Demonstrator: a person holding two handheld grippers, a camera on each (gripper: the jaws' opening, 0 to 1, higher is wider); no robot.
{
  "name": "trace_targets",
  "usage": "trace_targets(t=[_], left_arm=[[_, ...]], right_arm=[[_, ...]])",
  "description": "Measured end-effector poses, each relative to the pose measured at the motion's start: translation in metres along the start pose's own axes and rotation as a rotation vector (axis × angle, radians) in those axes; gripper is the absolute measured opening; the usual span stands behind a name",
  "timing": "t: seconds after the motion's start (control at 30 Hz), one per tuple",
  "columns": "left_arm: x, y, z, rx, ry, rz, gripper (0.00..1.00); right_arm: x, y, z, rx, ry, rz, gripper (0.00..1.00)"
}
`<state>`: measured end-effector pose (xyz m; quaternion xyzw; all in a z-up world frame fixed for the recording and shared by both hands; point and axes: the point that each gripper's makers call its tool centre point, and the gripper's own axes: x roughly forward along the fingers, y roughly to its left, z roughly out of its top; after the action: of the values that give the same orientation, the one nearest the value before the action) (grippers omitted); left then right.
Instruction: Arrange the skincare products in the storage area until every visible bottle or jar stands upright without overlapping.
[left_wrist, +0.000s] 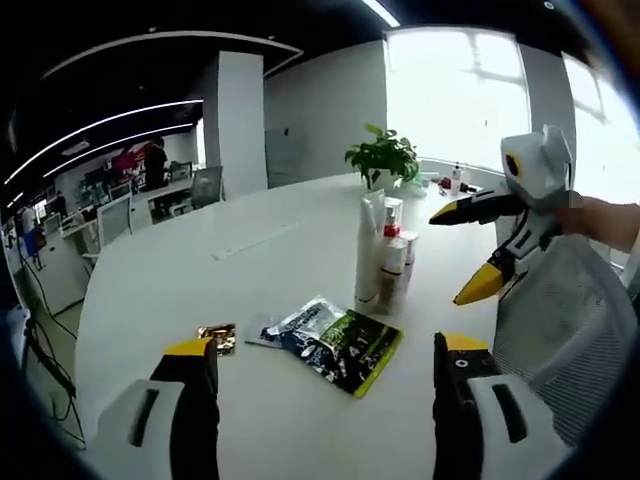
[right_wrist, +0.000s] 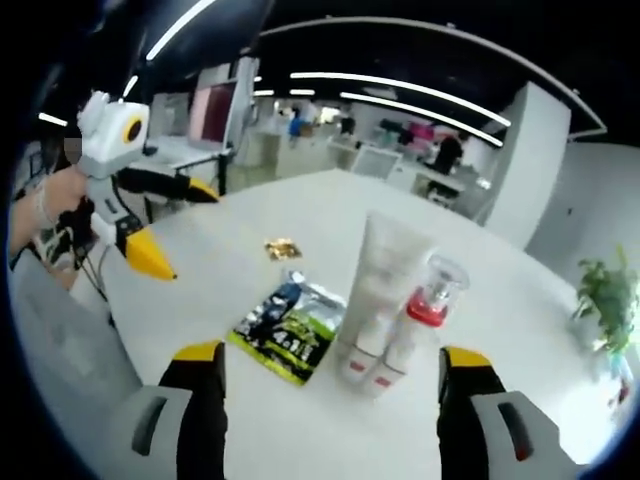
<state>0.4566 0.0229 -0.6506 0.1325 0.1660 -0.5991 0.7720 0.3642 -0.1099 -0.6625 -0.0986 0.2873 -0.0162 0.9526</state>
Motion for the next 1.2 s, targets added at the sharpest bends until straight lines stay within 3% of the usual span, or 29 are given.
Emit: trace_targets(t=[0.53, 0.83, 1.2], left_arm=[[-0.007, -0.001, -0.008, 0.018, 0.023, -0.021, 0.99], [-0.009, -0.002, -0.010, 0.033, 0.024, -0.050, 0.99], [-0.014, 0.007, -0.012, 0.031, 0.022, -0.038, 0.99]], right_arm=[[-0.002, 0.006, -0.012, 0.032, 0.028, -0.019, 0.98], [0.000, 0.010, -0.009, 0.044, 0.028, -0.028, 0.99], [0.005, 0.019, -0.009, 0.051, 0.023, -0.021, 0.99]])
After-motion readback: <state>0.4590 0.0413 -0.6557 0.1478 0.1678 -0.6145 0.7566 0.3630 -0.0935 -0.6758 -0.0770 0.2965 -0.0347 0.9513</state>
